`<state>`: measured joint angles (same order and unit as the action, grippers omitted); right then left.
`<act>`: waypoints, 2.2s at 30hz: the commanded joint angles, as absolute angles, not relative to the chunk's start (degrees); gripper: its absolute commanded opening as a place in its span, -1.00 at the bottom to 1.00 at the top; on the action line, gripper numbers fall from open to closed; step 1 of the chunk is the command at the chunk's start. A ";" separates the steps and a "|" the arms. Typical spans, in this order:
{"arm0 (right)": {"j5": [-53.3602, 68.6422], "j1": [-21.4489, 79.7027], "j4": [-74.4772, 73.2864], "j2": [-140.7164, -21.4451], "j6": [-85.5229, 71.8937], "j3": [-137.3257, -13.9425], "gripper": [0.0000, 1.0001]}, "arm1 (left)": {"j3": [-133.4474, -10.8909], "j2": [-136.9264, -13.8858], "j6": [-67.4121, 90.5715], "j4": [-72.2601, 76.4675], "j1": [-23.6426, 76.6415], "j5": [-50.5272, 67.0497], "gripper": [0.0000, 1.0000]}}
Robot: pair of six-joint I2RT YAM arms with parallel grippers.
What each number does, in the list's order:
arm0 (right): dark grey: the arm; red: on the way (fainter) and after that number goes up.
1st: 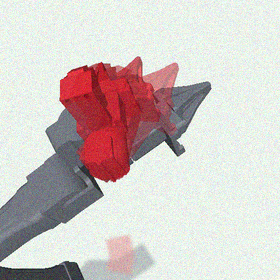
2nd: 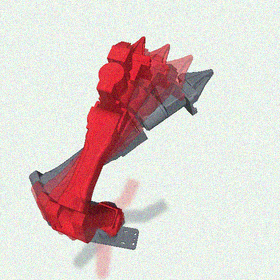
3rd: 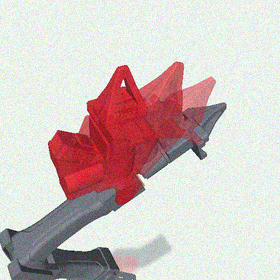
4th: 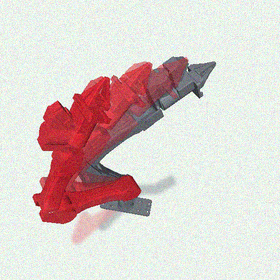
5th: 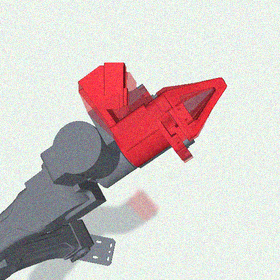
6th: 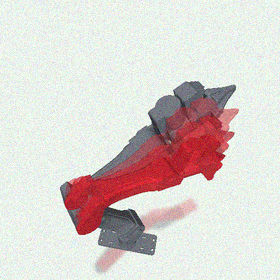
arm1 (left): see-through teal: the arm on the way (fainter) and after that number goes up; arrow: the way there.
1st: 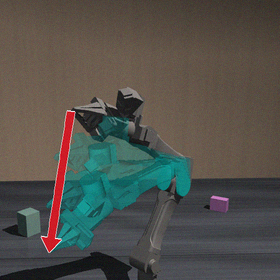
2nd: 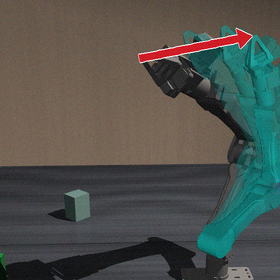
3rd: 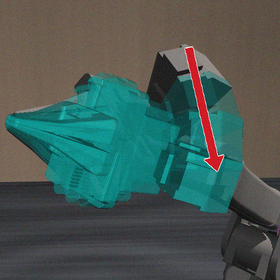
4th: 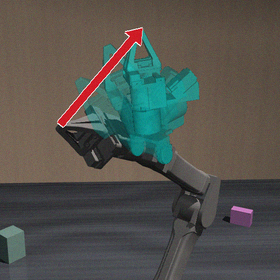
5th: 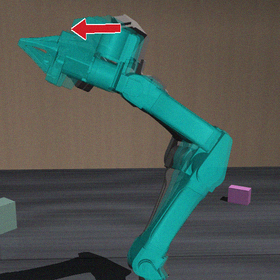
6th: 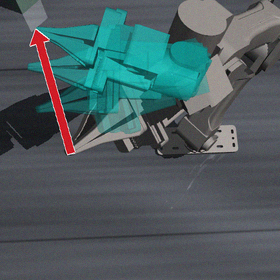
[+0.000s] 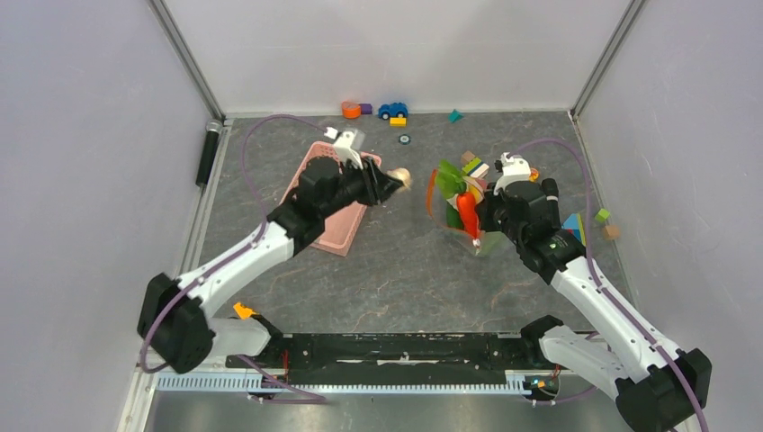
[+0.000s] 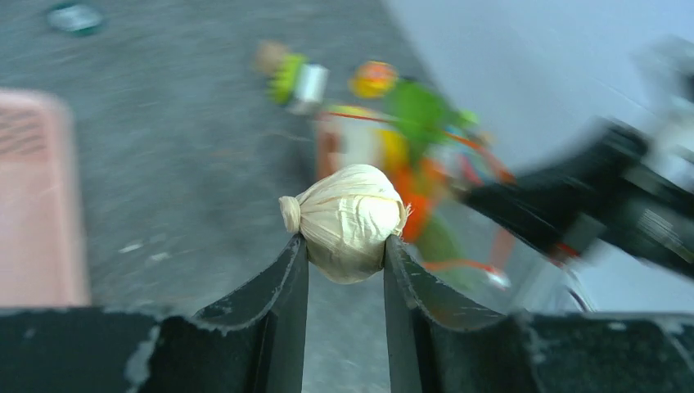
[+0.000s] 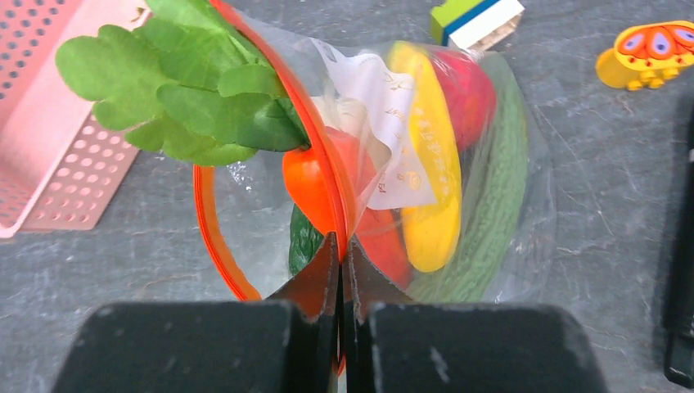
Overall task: Place the food in the zip-top bag and seal the zipper
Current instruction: Pick up the fake vegetable from the bin, then place the fake vegetable in the zipper food storage bag.
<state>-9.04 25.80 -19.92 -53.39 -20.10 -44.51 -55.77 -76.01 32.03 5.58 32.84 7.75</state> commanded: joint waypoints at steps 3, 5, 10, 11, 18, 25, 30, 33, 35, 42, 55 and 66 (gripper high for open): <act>2.45 25.69 -16.75 -52.42 -20.22 -47.96 -1.00 | -51.75 -65.21 23.03 18.03 42.78 16.91 -0.80; 5.90 25.61 -15.96 -52.73 -20.27 -48.07 -1.00 | -51.64 -64.71 23.11 18.19 43.56 16.66 -0.79; 13.09 25.65 -13.18 -52.30 -21.20 -48.21 -1.00 | -52.59 -67.31 24.88 17.97 44.53 18.18 -0.80; 14.34 25.60 -12.71 -52.16 -21.53 -48.33 -1.00 | -52.85 -67.99 25.18 18.02 44.94 18.95 -0.80; 22.45 25.66 -9.75 -52.42 -23.32 -49.39 -1.00 | -52.58 -69.07 20.09 16.03 51.55 16.91 -0.81; 26.24 25.64 -8.20 -51.10 -23.67 -48.47 -1.00 | -56.67 -75.42 20.27 3.98 51.94 5.28 -0.93; 25.93 25.66 -8.04 -50.10 -24.13 -48.00 -1.00 | -57.83 -78.92 19.77 -2.73 51.92 -2.33 -0.96; 25.74 25.66 -8.01 -50.00 -24.25 -48.04 -1.00 | -58.21 -80.33 19.04 -4.23 51.94 -2.83 -0.96; 26.17 25.69 -7.93 -50.18 -24.42 -48.29 -1.00 | -58.89 -81.42 18.63 -5.14 51.90 -2.20 -0.96; 27.17 25.59 -6.77 -50.80 -24.82 -48.91 -1.00 | -61.53 -83.12 18.90 -5.06 51.91 5.11 -0.67; 20.65 25.15 -10.16 -50.39 -23.36 -49.05 -1.00 | -57.39 -71.86 18.60 -1.06 51.94 13.92 0.44; 19.00 25.05 -10.38 -48.01 -23.08 -46.77 -1.00 | -53.11 -61.09 22.80 -2.28 51.90 2.29 0.99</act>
